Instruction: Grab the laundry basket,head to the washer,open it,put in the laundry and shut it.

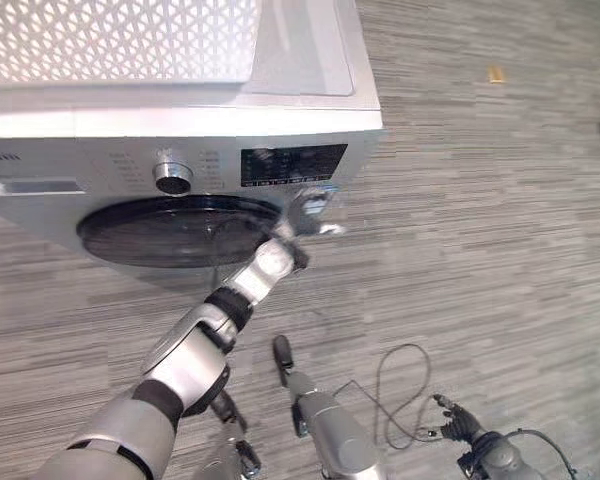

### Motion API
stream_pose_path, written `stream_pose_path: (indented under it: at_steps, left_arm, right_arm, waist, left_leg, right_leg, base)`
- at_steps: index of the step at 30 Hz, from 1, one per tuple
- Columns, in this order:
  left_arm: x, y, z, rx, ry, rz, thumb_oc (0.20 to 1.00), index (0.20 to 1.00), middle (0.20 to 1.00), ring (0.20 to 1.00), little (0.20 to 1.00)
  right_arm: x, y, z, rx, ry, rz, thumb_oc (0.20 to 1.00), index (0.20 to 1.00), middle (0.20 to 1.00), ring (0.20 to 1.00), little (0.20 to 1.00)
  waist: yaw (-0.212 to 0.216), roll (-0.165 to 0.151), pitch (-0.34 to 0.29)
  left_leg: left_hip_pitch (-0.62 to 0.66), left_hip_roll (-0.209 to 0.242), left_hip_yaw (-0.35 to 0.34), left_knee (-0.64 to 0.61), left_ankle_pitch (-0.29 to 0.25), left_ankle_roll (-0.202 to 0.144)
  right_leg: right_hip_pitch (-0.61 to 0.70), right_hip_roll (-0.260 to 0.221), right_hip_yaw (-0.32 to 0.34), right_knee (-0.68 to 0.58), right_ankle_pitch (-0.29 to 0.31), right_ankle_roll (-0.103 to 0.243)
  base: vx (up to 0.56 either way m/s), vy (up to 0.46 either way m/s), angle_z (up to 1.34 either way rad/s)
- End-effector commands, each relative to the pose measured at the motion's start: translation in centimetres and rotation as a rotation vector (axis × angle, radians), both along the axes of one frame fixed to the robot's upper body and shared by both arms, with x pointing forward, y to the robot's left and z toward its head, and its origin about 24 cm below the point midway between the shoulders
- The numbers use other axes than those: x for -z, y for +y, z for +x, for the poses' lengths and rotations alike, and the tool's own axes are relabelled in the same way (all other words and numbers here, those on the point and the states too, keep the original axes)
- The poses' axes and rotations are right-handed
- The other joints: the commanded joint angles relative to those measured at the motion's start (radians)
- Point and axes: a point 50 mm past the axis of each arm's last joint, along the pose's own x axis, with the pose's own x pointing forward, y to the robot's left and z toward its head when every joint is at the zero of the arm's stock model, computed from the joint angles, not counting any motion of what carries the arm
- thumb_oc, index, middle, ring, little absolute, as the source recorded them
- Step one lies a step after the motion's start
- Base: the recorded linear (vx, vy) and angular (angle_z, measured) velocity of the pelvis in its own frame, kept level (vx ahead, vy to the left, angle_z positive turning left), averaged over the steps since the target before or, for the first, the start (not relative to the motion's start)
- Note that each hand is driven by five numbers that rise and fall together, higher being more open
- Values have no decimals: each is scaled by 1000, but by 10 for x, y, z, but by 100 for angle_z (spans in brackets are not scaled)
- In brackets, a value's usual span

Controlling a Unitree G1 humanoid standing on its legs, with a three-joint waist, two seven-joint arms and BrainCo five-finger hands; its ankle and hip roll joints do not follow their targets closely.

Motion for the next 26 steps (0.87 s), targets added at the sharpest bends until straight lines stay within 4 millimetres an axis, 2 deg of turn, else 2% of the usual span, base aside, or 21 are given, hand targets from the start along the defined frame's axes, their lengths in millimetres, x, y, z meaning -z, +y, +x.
stream_pose_path:
  at_steps: [1,4,5,6,7,8,10,11,12,13,15,18,19,21,26]
  left_arm:
    - [25,20,-12,-64,66,-134,1000,1000,1000,1000,1000]
    - [70,28,-52,-25,187,-279,1000,1000,1000,1000,1000]
    - [70,28,-52,-25,187,-279,1000,1000,1000,1000,1000]
    - [79,31,-63,-16,214,-302,1000,1000,1000,1000,1000]
    - [84,35,-75,14,224,-318,1000,1000,1000,1000,1000]
    - [97,48,-105,59,287,-431,1000,1000,1000,1000,1000]
    - [103,56,-125,80,332,-494,1000,1000,1000,1000,1000]
    - [104,56,-125,79,333,-494,1000,1000,1000,1000,1000]
    - [108,59,-136,95,369,-534,1000,1000,1000,1000,1000]
    - [116,72,-155,73,424,-579,1000,1000,1000,1000,1000]
    - [131,79,-171,46,499,-566,1000,1000,1000,1000,1000]
    - [157,96,-188,-52,587,-412,1000,1000,1000,1000,1000]
    - [157,96,-188,-52,587,-411,1000,1000,1000,1000,1000]
    - [194,114,-216,-205,750,-280,1000,1000,1000,1000,1000]
    - [213,125,-238,-334,843,-256,1000,1000,1000,1000,1000]
  right_arm:
    - [6,-7,-17,76,23,-14,1000,1000,1000,1000,1000]
    - [17,-1,-28,175,54,33,1000,1000,1000,1000,1000]
    - [17,0,-28,175,54,33,1000,1000,1000,1000,1000]
    - [21,2,-34,198,73,44,1000,1000,1000,1000,1000]
    - [23,3,-38,227,87,57,1000,1000,1000,1000,1000]
    - [27,4,-44,266,114,68,1000,1000,1000,1000,1000]
    - [30,5,-49,271,134,68,1000,1000,1000,1000,1000]
    - [30,5,-50,271,136,68,1000,1000,1000,1000,1000]
    - [32,6,-53,273,151,69,1000,1000,1000,1000,1000]
    - [32,4,-54,299,161,69,1000,1000,1000,1000,1000]
    - [35,6,-60,313,191,79,1000,1000,1000,1000,1000]
    - [39,9,-66,307,230,81,1000,1000,1000,1000,1000]
    - [39,9,-66,307,230,81,1000,1000,1000,1000,1000]
    - [40,9,-68,323,245,80,1000,1000,1000,1000,1000]
    - [39,10,-65,338,230,93,1000,1000,1000,1000,1000]
  waist:
    - [46,-3,1]
    - [97,39,-17]
    - [96,39,-19]
    - [111,48,-31]
    - [126,56,-40]
    - [166,76,-59]
    - [186,86,-82]
    - [185,85,-82]
    - [196,89,-94]
    - [221,100,-114]
    - [234,106,-132]
    - [251,105,-152]
    - [250,106,-152]
    - [268,106,-166]
    - [285,100,-186]
  left_leg:
    - [-44,50,-146,2,82,-75]
    - [2,40,-181,2,79,-76]
    - [-1,40,-181,2,81,-76]
    - [15,38,-192,2,80,-75]
    - [31,35,-203,2,79,-75]
    - [66,28,-228,2,76,-74]
    - [92,25,-243,2,74,-74]
    - [93,24,-244,2,74,-74]
    - [103,23,-253,2,72,-73]
    - [122,19,-272,2,69,-72]
    - [138,18,-285,2,64,-71]
    - [156,15,-302,2,58,-69]
    - [157,15,-303,2,58,-69]
    - [172,11,-326,2,53,-67]
    - [176,8,-343,2,50,-63]
  right_leg:
    - [87,-25,-37,-2,-23,52]
    - [145,-36,-68,-2,-40,48]
    - [142,-36,-68,-2,-38,47]
    - [164,-39,-79,-2,-44,45]
    - [186,-41,-90,-2,-51,44]
    - [231,-47,-119,-2,-62,41]
    - [267,-50,-136,-2,-74,39]
    - [268,-50,-136,-2,-74,39]
    - [285,-52,-148,-2,-81,39]
    - [315,-56,-168,-2,-92,38]
    - [343,-57,-185,-2,-104,36]
    - [375,-61,-204,-2,-117,34]
    - [376,-61,-205,-2,-117,34]
    - [405,-64,-226,-1,-129,32]
    - [423,-66,-249,-2,-136,31]
  base:
    - [95,-60,20]
    - [87,-53,53]
    - [53,-34,65]
    - [48,-36,55]
    - [92,-56,57]
    - [76,-37,50]
    - [58,-13,54]
    - [46,-12,50]
    - [65,-8,45]
    - [84,-5,30]
    - [69,6,24]
    - [41,7,27]
    - [14,5,27]
    - [21,17,25]
    - [9,18,13]
